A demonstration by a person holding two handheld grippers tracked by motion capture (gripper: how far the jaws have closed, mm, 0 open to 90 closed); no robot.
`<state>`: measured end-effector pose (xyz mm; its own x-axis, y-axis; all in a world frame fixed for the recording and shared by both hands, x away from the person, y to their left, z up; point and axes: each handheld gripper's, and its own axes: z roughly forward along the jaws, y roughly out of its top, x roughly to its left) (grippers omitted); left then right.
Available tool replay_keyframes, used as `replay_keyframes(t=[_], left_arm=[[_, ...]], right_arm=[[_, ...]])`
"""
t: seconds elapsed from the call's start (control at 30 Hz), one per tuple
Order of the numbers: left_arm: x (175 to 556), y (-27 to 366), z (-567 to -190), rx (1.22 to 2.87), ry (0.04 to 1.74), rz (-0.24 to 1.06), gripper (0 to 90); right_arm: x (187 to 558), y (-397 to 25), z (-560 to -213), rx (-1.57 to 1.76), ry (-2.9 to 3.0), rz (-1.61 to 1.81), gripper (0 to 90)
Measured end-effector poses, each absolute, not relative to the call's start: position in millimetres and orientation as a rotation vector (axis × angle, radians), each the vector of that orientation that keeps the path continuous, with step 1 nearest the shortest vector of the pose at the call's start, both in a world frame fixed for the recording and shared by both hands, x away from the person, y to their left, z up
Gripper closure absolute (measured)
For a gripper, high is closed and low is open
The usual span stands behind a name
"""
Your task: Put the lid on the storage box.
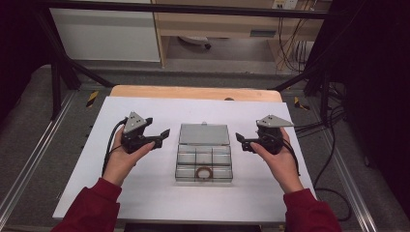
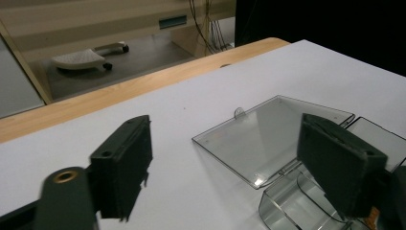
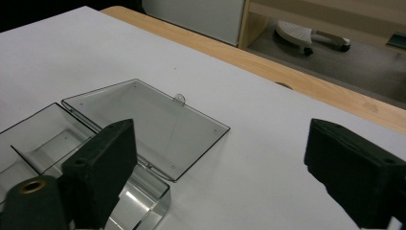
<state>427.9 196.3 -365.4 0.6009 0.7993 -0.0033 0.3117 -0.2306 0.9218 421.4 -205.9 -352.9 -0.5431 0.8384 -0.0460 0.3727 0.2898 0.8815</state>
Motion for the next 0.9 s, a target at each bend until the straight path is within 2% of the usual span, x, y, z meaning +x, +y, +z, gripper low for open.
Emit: replay_keyframes(t=[0.13,0.17,0.27,0.33,0.4,0.53,0.63,0.7,0.9], left_arm=[[436.4,193.5,-372.7,1.817,0.952,0.600,19.3],[438.0,192.3,-374.3,1.827,0.960,0.610,21.8],[442.2,188.2,-380.4,1.855,0.990,0.660,34.7],[446.0,185.5,-385.8,1.884,0.993,0.653,41.9],[449.5,183.1,-391.5,1.912,0.967,0.653,54.5],[456.7,180.0,-401.4,1.959,0.962,0.627,69.4],[460.9,181.5,-409.1,1.965,0.970,0.590,79.5],[463.8,182.2,-415.4,1.970,0.985,0.556,84.6],[468.0,181.9,-431.9,2.022,1.016,0.488,90.0]], right_arm=[[431.2,-205.1,-357.8,1.075,2.092,1.169,30.0],[433.6,-204.9,-359.8,1.068,2.099,1.157,34.7],[442.6,-204.1,-368.2,1.050,2.145,1.114,48.6],[448.7,-203.5,-374.5,1.052,2.163,1.102,57.8],[454.3,-202.3,-379.8,1.044,2.175,1.077,66.0],[464.2,-200.8,-389.4,1.035,2.208,1.083,83.2],[471.5,-200.6,-397.7,1.041,2.230,1.087,89.3],[475.7,-200.7,-402.7,1.050,2.244,1.085,90.0],[484.9,-201.1,-414.5,1.094,2.279,1.088,90.0]])
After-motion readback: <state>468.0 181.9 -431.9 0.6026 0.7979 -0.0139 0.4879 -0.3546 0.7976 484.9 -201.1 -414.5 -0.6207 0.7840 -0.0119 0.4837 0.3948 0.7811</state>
